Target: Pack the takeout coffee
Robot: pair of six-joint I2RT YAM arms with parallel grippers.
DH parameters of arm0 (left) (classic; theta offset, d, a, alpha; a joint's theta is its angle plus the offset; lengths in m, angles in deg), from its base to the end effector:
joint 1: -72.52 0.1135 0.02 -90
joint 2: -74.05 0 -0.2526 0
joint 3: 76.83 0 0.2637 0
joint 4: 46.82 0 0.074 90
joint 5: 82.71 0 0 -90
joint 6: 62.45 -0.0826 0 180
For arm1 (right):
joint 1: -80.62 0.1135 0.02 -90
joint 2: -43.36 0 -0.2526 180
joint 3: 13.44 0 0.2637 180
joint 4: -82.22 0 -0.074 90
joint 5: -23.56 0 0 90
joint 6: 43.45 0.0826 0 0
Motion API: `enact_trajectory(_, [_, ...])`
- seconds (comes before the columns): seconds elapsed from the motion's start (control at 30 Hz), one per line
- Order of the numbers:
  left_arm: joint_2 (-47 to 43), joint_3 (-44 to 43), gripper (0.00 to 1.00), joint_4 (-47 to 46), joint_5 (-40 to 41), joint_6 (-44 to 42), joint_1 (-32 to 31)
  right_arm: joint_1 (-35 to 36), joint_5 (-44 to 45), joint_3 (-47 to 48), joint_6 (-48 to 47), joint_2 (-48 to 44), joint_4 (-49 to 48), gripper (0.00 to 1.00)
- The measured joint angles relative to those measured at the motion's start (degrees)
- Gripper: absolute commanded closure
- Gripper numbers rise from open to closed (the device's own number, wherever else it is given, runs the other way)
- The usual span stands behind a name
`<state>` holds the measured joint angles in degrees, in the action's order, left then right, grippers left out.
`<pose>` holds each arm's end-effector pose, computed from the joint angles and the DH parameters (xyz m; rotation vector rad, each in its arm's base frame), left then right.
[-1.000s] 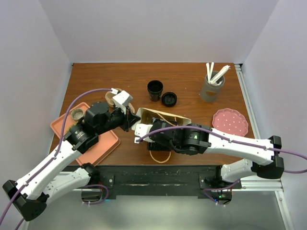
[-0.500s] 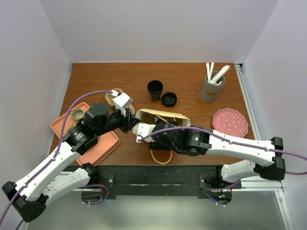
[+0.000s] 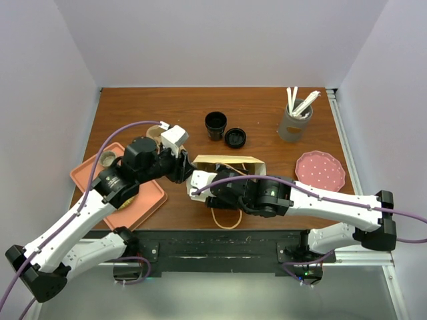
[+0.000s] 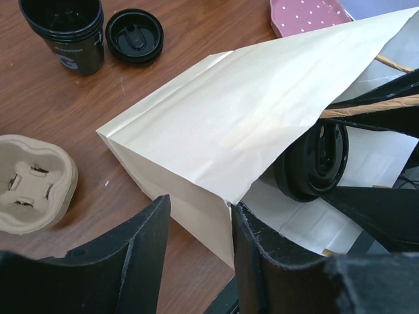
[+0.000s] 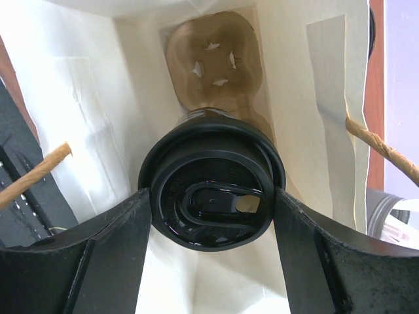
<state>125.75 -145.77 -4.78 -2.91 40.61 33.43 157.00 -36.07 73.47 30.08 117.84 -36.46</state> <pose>0.1897 -0.1729 0.3247 0.5829 1.9956 -0.7498 0.1125 0.2870 0.3042 -1.4847 1.7314 -0.1087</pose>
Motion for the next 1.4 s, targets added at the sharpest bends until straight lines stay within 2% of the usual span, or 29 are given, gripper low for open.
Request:
enact_trajectory(0.03, [0.4, -0.2, 0.6, 0.1, 0.0, 0.0, 0.0, 0.0, -0.1, -0.1, 0.1, 0.0, -0.3, 0.5])
enact_trajectory(0.07, [0.6, -0.2, 0.69, 0.2, 0.0, 0.0, 0.0, 0.0, -0.2, -0.3, 0.2, 0.0, -0.5, 0.5])
enact_trajectory(0.13, [0.8, -0.2, 0.76, 0.3, -0.4, 0.3, 0.0, 0.0, -0.3, -1.0, 0.3, -0.1, -1.2, 0.5])
enact_trajectory(0.3, [0.4, -0.1, 0.84, -0.2, -2.0, -0.2, 0.0, -0.1, 0.2, -3.5, -1.0, -1.1, -2.7, 0.5])
enact_trajectory(0.83, [-2.1, 2.3, 0.85, -2.3, -5.9, -0.6, 0.0, -4.1, 0.3, -7.6, -5.5, -4.4, -5.8, 0.51])
enact_trajectory(1.03, [-2.2, 2.3, 0.89, -2.3, -6.6, -0.7, 0.0, -4.1, 0.4, -9.5, -5.6, -4.3, -6.6, 0.51])
enact_trajectory(1.4, [-1.2, 2.2, 0.9, -2.3, -7.7, -1.9, 0.0, -6.9, -1.5, -9.0, -15.4, -4.4, -10.2, 0.51])
